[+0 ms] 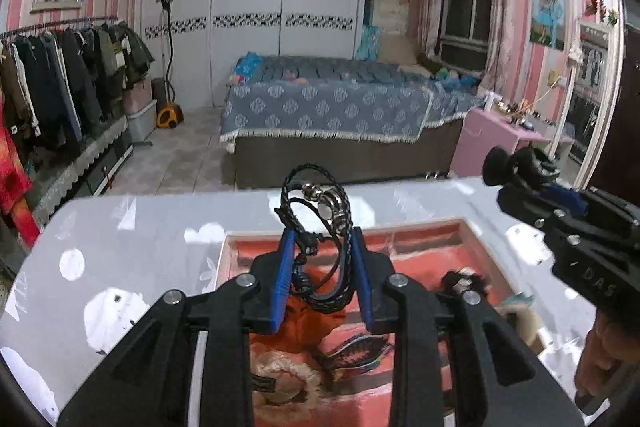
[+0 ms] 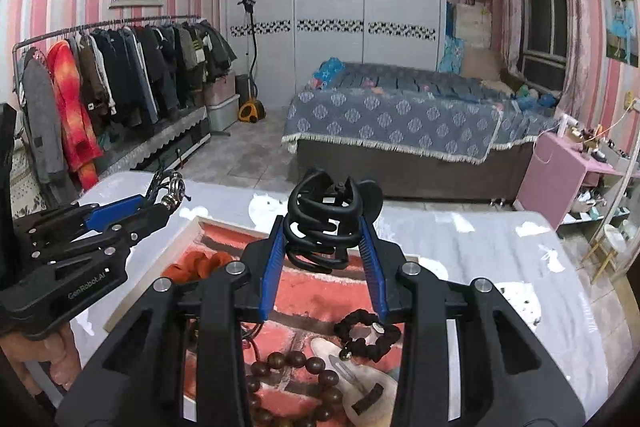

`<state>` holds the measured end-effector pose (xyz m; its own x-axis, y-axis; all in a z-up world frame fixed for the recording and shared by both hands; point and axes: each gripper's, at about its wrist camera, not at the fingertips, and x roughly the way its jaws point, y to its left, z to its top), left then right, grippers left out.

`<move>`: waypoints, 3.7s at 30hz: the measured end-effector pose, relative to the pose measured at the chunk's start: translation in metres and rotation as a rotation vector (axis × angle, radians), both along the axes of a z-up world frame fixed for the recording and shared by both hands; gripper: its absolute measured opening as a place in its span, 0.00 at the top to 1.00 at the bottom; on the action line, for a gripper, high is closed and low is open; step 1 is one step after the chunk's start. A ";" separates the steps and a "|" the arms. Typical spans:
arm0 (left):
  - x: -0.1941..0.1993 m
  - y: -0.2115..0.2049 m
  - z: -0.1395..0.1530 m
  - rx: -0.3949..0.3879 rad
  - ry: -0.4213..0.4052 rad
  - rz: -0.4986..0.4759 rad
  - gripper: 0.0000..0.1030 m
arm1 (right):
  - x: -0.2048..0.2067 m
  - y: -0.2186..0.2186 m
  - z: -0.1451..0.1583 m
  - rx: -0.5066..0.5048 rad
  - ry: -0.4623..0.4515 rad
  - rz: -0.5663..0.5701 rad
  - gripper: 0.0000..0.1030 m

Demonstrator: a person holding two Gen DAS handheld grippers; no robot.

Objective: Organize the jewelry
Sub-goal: 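Carry the cord bracelet and claw clip into the tray and open both tools, then withdraw both open tools from the tray toward the remaining jewelry, then grasp the white-strap watch with the left tool while the right tool grasps the brown wooden-bead hair tie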

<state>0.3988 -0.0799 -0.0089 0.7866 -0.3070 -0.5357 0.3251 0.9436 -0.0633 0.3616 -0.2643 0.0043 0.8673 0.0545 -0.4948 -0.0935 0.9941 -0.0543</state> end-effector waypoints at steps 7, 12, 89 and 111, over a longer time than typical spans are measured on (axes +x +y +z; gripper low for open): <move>0.018 -0.007 -0.041 0.017 0.081 -0.015 0.72 | 0.023 -0.010 -0.036 -0.009 0.077 -0.030 0.65; 0.020 -0.017 -0.054 0.028 0.104 -0.035 0.72 | 0.034 -0.019 -0.062 -0.011 0.144 -0.049 0.65; -0.243 0.205 -0.076 0.084 0.014 0.262 0.25 | -0.270 -0.052 -0.092 0.129 0.056 -0.128 0.29; -0.188 0.195 -0.100 0.146 0.230 0.252 0.25 | -0.252 -0.030 -0.104 0.070 0.143 -0.077 0.26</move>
<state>0.2112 0.1152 -0.1091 0.6821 -0.0260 -0.7308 0.0740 0.9967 0.0335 0.1092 -0.2945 -0.0998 0.7911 0.0293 -0.6109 -0.0187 0.9995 0.0237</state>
